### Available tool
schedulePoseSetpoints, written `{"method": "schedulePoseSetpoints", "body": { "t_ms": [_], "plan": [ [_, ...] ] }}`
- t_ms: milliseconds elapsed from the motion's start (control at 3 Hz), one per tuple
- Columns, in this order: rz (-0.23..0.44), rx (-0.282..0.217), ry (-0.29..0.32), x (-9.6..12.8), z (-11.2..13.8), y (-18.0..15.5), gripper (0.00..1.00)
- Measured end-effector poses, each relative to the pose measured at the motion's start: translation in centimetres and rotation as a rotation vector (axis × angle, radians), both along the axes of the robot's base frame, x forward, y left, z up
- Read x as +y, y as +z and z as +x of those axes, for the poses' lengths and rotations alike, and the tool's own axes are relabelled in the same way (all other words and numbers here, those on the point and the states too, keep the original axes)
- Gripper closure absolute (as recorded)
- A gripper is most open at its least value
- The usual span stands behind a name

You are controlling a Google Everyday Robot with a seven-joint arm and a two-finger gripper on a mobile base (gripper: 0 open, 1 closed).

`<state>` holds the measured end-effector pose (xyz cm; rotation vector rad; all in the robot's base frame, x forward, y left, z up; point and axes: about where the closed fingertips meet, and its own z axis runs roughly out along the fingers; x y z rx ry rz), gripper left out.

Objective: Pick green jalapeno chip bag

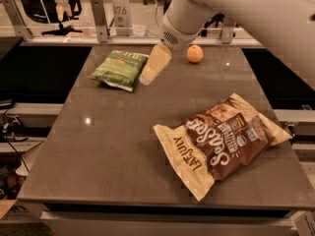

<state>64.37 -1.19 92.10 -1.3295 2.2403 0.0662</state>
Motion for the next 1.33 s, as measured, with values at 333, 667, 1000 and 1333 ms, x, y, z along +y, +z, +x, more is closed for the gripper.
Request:
{"method": "schedulePoseSetpoints", "body": {
  "t_ms": [333,667,1000,1333],
  "plan": [
    [0.028,-0.008,-0.041,2.3,1.3,-1.3,0.0],
    [0.053,0.0,-0.073,4.3,2.6,-2.6,0.0],
    [0.086,0.02,-0.105,6.0,4.1,-3.6,0.0],
    [0.119,0.047,-0.121,7.9,4.4,-4.8,0.0]
  ]
}}
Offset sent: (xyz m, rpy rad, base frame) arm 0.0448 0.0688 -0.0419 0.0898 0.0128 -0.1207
